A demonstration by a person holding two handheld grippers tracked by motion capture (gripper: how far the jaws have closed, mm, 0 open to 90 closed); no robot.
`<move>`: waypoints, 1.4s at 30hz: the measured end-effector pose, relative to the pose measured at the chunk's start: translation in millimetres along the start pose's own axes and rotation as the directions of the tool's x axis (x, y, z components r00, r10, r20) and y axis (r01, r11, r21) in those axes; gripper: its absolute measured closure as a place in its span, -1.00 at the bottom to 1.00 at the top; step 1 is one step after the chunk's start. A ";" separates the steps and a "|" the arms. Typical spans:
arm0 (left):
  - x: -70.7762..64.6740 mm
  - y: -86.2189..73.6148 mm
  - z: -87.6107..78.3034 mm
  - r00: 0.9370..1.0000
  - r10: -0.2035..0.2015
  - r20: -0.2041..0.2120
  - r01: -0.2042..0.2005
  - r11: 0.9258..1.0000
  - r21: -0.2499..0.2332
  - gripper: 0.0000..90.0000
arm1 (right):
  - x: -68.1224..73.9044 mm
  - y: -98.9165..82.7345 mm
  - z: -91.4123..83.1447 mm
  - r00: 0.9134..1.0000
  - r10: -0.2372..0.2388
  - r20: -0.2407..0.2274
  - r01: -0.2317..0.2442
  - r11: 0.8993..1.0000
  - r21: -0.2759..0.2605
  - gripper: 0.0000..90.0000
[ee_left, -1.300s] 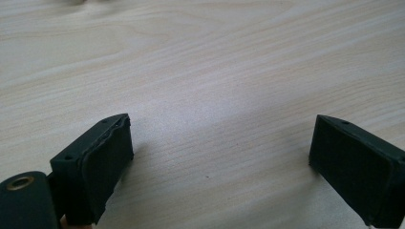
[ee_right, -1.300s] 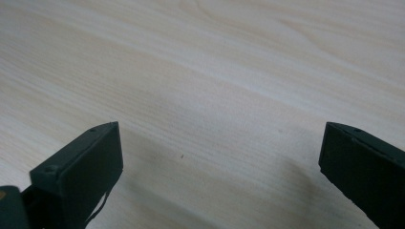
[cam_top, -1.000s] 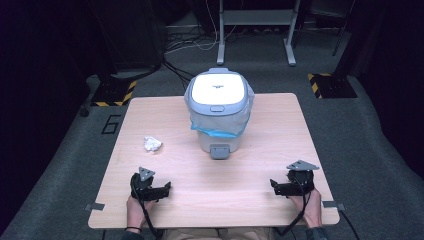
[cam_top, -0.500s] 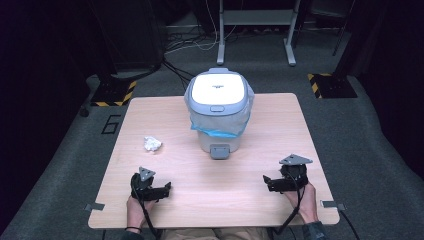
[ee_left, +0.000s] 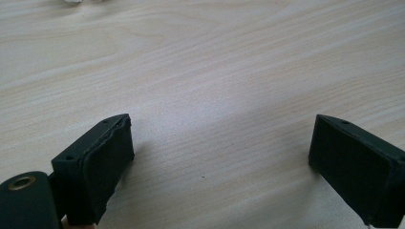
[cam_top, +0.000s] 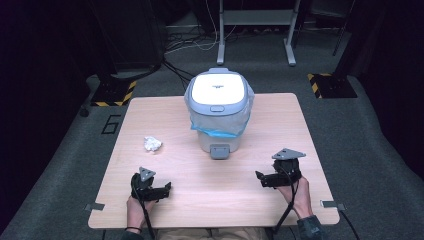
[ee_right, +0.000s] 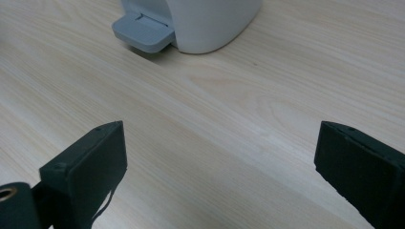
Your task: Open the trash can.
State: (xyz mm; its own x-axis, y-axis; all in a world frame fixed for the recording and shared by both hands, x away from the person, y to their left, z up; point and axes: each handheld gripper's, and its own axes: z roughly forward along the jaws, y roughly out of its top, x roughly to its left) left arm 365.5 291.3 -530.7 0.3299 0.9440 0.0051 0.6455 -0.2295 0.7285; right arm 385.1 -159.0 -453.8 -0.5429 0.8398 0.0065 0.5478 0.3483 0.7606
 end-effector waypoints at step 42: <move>0.0 0.0 0.1 1.000 -0.001 0.001 0.001 1.000 0.002 -0.84 | 32.1 52.3 63.3 0.983 -0.084 -0.163 0.088 0.996 0.021 -0.81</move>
State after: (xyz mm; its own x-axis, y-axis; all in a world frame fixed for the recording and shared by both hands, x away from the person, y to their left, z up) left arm 365.5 291.3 -530.8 0.3304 0.9438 0.0038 0.6469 -0.2294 0.7273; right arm 436.6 -87.4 -454.9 -0.6834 0.7284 0.0484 0.5107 0.4296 0.7447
